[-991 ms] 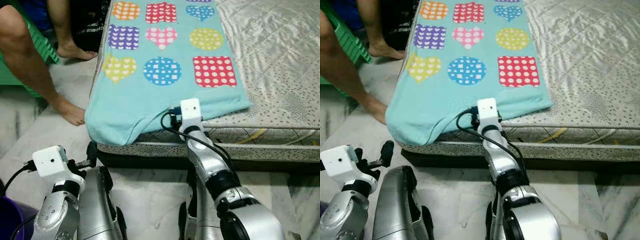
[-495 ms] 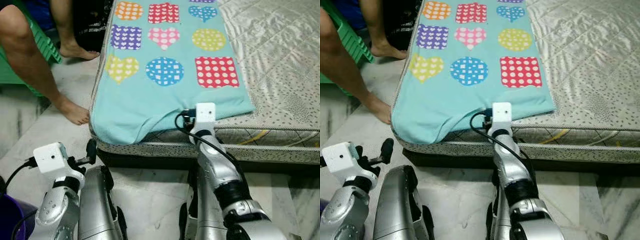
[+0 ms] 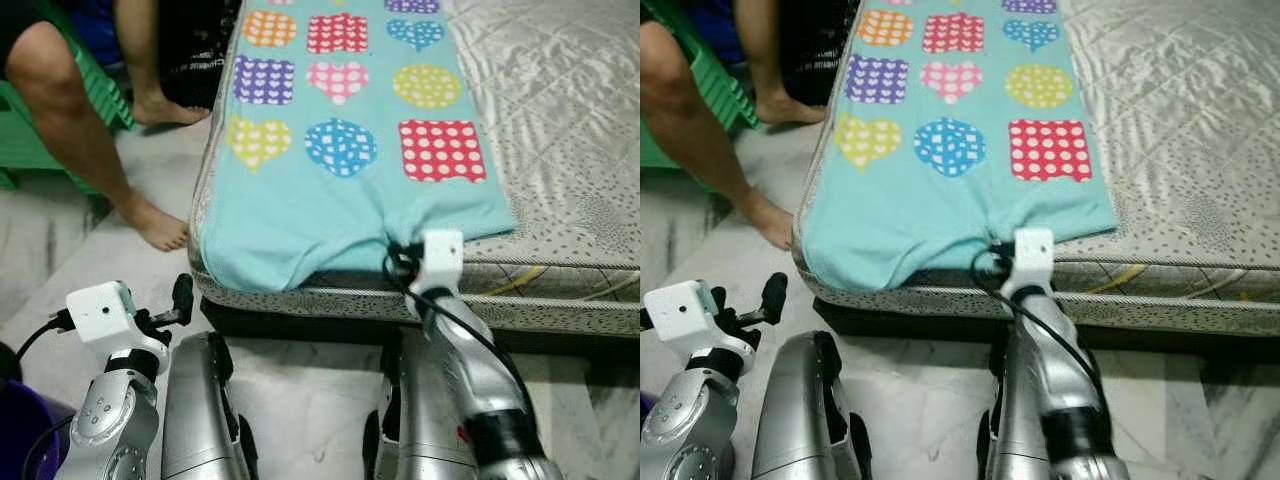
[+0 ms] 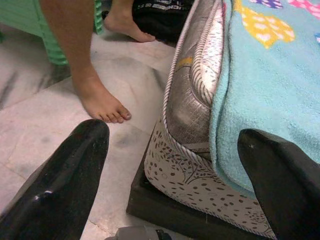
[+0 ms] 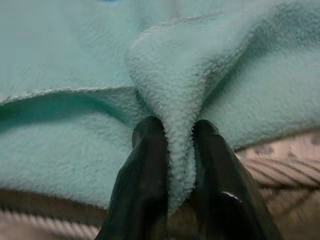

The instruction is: Clean up the room

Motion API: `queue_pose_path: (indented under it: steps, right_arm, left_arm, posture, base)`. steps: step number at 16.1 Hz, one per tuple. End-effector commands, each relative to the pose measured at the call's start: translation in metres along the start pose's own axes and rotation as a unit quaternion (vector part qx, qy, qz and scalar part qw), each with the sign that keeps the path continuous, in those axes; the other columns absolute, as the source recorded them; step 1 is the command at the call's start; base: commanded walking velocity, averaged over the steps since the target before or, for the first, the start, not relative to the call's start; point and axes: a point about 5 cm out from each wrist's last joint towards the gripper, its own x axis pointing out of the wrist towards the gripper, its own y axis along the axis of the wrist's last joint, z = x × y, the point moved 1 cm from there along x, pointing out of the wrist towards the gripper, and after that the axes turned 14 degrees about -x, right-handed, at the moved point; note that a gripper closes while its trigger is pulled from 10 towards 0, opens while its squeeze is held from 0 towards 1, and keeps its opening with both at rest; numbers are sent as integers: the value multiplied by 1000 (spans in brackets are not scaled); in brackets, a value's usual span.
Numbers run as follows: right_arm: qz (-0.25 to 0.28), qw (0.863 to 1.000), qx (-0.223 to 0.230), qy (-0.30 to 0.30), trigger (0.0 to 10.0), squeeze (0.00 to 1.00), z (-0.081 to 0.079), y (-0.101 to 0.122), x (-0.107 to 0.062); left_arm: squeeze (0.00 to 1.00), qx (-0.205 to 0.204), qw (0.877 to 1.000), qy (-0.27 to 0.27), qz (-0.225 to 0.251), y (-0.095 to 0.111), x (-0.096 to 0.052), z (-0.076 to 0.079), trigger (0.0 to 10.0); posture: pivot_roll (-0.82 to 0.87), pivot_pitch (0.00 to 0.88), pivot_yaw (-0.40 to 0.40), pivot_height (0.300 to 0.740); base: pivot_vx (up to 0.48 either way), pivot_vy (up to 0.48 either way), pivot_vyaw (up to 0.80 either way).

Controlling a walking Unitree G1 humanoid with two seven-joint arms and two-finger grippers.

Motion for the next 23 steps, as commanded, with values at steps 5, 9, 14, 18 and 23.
queue_pose_path:
  steps: [5, 9, 14, 18, 23]
  right_arm:
    - [-86, 996, -2, 32, 10000, 1000, -3, -39, -21]
    - [-55, 996, -72, -13, 10000, 1000, 11, -22, -16]
    - [4, 984, -117, -137, 10000, 1000, 51, 20, -6]
    - [-1, 974, -146, -172, 10000, 1000, 69, 21, -6]
    - [-82, 983, -146, -77, 10000, 1000, 55, -21, -27]
  left_arm:
    - [0, 4, 1000, 1, -20, -6, 7, -5, 10000]
    - [0, 3, 1000, -10, -11, -1, 16, 0, 10000]
    - [0, 3, 1000, -18, 1, 4, 23, 5, 10000]
    - [0, 13, 1000, -8, -10, -2, 20, 2, 10000]
    - [0, 21, 999, -3, -33, -9, 18, -3, 10000]
  posture:
    - [-5, 151, 19, 472]
    - [-16, 149, 27, 472]
    - [-21, 147, 33, 472]
    - [-11, 118, 27, 472]
    - [-20, 109, 18, 472]
  base:
    - [0, 0, 0]
    - [0, 0, 0]
    - [0, 0, 0]
    - [0, 0, 0]
    - [0, 0, 0]
